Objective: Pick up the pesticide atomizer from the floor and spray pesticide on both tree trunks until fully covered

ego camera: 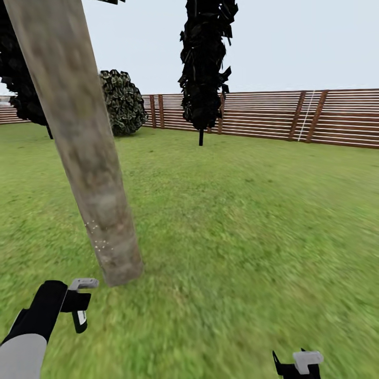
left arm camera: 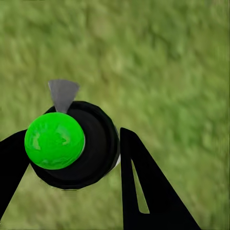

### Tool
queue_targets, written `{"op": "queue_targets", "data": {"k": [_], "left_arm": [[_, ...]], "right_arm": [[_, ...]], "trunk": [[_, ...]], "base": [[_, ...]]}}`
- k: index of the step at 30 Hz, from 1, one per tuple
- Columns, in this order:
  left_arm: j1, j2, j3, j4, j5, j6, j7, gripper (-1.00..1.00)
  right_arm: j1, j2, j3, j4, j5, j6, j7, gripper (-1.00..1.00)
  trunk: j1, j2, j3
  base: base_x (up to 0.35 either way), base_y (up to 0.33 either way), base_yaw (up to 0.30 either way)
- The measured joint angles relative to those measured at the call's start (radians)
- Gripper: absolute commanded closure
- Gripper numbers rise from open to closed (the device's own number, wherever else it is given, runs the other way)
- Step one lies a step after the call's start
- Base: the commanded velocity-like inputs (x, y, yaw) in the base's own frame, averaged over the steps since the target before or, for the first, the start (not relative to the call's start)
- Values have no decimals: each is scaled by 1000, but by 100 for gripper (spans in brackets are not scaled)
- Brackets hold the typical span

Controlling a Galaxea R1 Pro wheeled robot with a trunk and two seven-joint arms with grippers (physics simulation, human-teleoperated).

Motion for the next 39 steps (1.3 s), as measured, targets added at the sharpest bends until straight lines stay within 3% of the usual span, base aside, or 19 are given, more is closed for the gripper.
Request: {"op": "queue_targets", "data": {"k": [6,12,16,18,19,20,21,22,25,39], "left_arm": [[30,11,7,2,1,-4,0,100],[38,-11,3,3,17,-2,2,100],[38,-14,6,4,3,-5,3,100],[38,-7,8,3,-2,-7,38,100],[37,-6,10,2,-3,-22,110,100],[38,-9,11,2,11,-35,141,100],[38,-14,10,2,19,-56,168,100],[38,-40,8,3,50,-74,187,100],[38,-80,3,2,74,-83,196,100],[38,-84,3,3,67,-87,237,100]], "right_arm": [[0,0,0,0,0,0,0,-100],[0,1,1,0,0,0,1,-100],[0,2,0,0,0,0,1,-100],[0,2,1,0,0,0,1,-100],[0,2,1,0,0,0,1,-100],[0,2,1,0,0,0,1,-100],[0,2,1,0,0,0,2,-100],[0,2,1,0,0,0,2,-100],[0,2,1,0,0,0,1,-100],[0,2,1,0,0,0,2,-100]], "trunk": [[0,0,0],[0,0,0],[0,0,0],[0,0,0],[0,0,0],[0,0,0],[0,0,0],[0,0,0],[0,0,0],[0,0,0]], "base": [[93,-217,0],[-15,-125,69],[0,-4,263],[0,-1,276],[0,0,277],[0,0,278],[0,0,141],[0,0,72],[64,-61,18],[86,-241,1]]}}
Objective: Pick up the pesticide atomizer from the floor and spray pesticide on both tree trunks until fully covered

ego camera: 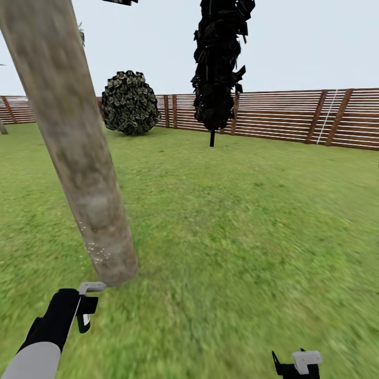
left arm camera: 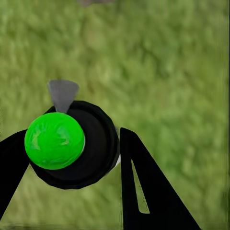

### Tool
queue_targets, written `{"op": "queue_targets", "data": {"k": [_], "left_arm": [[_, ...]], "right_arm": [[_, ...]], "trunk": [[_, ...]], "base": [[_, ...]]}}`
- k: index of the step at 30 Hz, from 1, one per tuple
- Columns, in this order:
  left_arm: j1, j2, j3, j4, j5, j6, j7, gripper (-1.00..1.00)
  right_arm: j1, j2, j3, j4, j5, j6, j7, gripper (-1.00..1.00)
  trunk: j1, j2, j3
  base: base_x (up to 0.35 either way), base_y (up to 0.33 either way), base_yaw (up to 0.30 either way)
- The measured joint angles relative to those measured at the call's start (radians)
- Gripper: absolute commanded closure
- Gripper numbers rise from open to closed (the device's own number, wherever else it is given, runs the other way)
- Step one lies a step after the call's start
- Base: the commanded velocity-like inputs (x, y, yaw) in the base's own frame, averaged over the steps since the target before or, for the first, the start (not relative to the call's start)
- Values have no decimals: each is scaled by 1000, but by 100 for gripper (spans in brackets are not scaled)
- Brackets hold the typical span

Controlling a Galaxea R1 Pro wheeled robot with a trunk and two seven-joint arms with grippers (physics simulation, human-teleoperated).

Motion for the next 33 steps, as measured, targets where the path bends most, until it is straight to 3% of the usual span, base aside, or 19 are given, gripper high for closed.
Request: {"op": "queue_targets", "data": {"k": [4,7,10,21,33], "left_arm": [[0,0,4,16,8,-7,34,100],[0,1,8,94,7,-76,37,100],[0,2,10,115,6,-114,57,100],[-2,-1,9,109,18,-119,79,100],[-3,3,9,104,40,-117,79,100]], "right_arm": [[0,0,-1,0,0,0,0,-100],[0,0,-1,0,0,0,-1,-100],[0,0,-1,0,0,0,-1,-100],[0,0,-1,0,0,0,-2,-100],[0,0,-1,0,0,0,-2,-100]], "trunk": [[0,0,0],[0,0,0],[0,0,0],[0,0,0],[0,0,0]], "base": [[0,-275,0],[62,-275,0],[104,-275,0],[103,-275,21],[-145,-183,266]]}}
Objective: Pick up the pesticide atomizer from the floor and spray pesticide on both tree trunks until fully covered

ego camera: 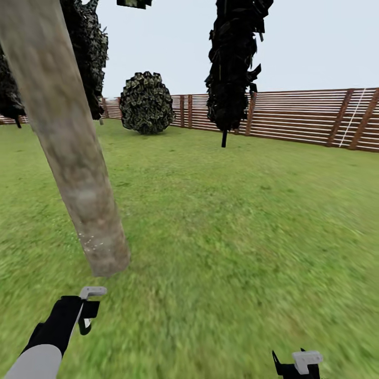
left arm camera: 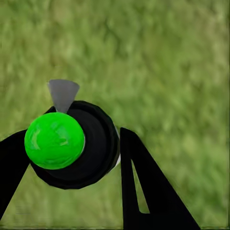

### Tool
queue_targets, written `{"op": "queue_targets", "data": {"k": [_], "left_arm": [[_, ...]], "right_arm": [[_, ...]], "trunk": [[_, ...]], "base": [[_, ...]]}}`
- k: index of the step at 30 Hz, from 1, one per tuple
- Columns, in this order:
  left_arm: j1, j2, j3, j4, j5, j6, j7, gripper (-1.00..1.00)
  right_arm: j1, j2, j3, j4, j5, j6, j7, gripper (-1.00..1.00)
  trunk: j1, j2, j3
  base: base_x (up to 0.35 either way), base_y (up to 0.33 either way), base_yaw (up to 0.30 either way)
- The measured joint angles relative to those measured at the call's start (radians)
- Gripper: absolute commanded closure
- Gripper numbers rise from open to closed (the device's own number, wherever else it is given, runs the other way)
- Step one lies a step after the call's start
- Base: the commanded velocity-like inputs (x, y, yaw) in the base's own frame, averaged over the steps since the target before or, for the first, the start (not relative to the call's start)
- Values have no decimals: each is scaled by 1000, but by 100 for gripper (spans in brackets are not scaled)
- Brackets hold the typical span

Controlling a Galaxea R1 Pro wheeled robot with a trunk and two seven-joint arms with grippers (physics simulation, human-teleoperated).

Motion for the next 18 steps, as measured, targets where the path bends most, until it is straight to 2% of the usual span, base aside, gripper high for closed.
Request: {"op": "queue_targets", "data": {"k": [1,3,13,18], "left_arm": [[1,1,-1,0,28,0,0,100],[1,2,-1,1,49,1,0,100],[1,1,0,16,61,9,0,100],[0,-3,1,4,94,6,17,100]], "right_arm": [[0,0,0,0,0,0,0,-100],[0,0,0,0,0,0,0,-100],[0,0,1,0,1,0,2,-100],[0,0,1,0,1,0,2,-100]], "trunk": [[0,0,0],[0,0,0],[0,0,0],[0,0,0]], "base": [[-64,-6,278],[-31,-3,278],[-3,0,278],[0,0,278]]}}
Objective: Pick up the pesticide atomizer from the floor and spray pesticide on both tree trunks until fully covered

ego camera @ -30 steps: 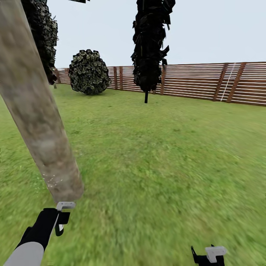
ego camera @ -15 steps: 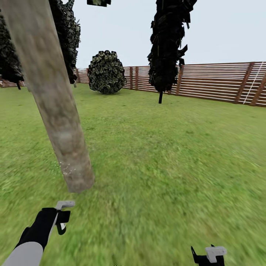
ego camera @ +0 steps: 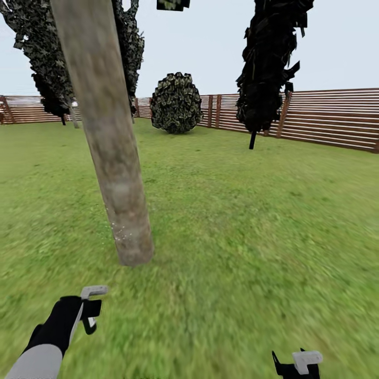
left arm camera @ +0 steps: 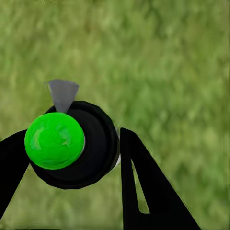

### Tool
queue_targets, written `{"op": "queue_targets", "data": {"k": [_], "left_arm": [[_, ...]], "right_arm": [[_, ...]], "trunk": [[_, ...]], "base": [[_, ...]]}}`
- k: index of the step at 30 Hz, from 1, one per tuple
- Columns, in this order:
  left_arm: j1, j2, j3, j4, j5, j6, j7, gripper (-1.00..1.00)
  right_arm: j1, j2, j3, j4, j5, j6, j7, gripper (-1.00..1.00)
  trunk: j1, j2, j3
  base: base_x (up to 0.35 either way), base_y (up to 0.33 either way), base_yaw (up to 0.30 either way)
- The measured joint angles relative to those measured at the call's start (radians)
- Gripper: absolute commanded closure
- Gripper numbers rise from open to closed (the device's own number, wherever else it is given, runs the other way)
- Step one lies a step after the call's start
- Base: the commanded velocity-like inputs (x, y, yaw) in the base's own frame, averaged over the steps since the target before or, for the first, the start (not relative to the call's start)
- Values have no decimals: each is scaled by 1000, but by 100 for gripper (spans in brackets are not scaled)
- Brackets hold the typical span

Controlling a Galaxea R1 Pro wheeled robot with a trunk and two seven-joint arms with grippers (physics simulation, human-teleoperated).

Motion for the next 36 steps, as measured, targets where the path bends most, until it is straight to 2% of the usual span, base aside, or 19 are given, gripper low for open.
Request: {"op": "queue_targets", "data": {"k": [3,8,9,11,16,21,23,25,29,36], "left_arm": [[-8,-1,-1,-3,5,-3,32,100],[-14,-5,-9,-30,8,-5,42,100],[-15,-21,-11,-39,14,-5,41,100],[-15,-34,-12,-62,8,-5,42,100],[-16,-49,-13,-102,7,0,42,100],[-17,-58,-14,-127,5,5,42,100],[-17,-73,-16,-192,7,28,41,100],[-24,-81,-24,-215,7,54,41,100],[-68,-83,-71,-227,4,107,41,100],[-78,-69,-78,-229,-1,116,40,100]], "right_arm": [[0,0,-1,0,-1,0,-1,-100],[0,0,-1,-2,-1,0,-2,-100],[0,-1,-2,-2,-1,0,-2,-100],[0,-1,-1,-2,-1,0,-2,-100],[0,-2,-1,-2,-1,0,-2,-100],[0,-2,-1,-2,-1,0,-2,-100],[0,-2,-1,-2,-1,0,-2,-100],[0,-2,-1,-1,-1,0,-2,-100],[0,-2,-1,0,-1,0,-2,-100],[0,-2,-1,-1,-1,0,-2,-100]], "trunk": [[0,0,0],[0,0,0],[0,0,0],[0,0,0],[0,0,0],[0,0,0],[0,0,0],[0,0,0],[0,0,0],[0,0,0]], "base": [[30,-9,158],[245,-116,14],[284,-141,0],[277,-154,0],[211,-202,0],[-32,-260,0],[-182,-239,123],[-116,-250,227],[123,-217,269],[303,-47,125]]}}
